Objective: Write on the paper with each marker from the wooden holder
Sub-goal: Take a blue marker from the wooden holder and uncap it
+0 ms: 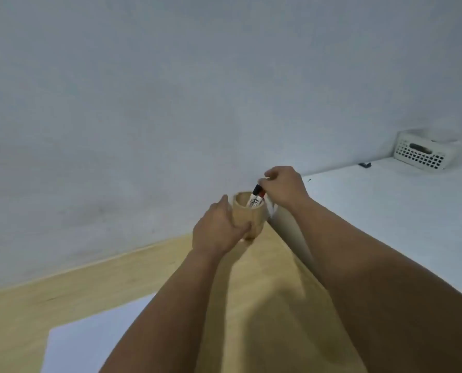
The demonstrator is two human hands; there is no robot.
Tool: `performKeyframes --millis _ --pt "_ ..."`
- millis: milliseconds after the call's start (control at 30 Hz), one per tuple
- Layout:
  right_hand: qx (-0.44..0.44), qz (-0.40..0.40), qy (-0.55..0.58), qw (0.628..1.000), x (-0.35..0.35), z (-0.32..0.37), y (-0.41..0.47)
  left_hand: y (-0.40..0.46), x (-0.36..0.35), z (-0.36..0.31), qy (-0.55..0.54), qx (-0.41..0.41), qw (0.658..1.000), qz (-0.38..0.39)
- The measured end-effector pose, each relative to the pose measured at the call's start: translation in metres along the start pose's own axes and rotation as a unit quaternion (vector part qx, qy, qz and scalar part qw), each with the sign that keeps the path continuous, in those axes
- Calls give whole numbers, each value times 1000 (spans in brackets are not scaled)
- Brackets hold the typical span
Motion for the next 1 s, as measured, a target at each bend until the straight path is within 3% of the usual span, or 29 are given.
performKeyframes --millis 100,267,500,667,800,1000 --pt "8 17 -24 1000 -13 -1 20 15 -26 4 -91 3 995 -49" --pt "17 24 -40 999 -18 3 34 15 -46 8 -115 3 988 -104" --pt "-44 108 -55 992 3 13 35 12 -51 11 -196 13 976 -92" --pt "-23 164 -99 981 2 14 24 14 -53 9 -196 15 977 -81" --pt "4 115 -102 988 -4 10 24 16 -51 6 -193 28 978 -70" --pt "16 -51 45 998 35 35 6 4 -32 2 -151 38 986 -66"
Point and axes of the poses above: each hand's wrist, its own y-axis towards the middle knuckle, its own x-axis out of the back of the hand, z = x × y, the point moved 1 cm from there along y, towards the middle knuckle, and after that the axes turned 1 degree about -y, right-handed, at the moved point
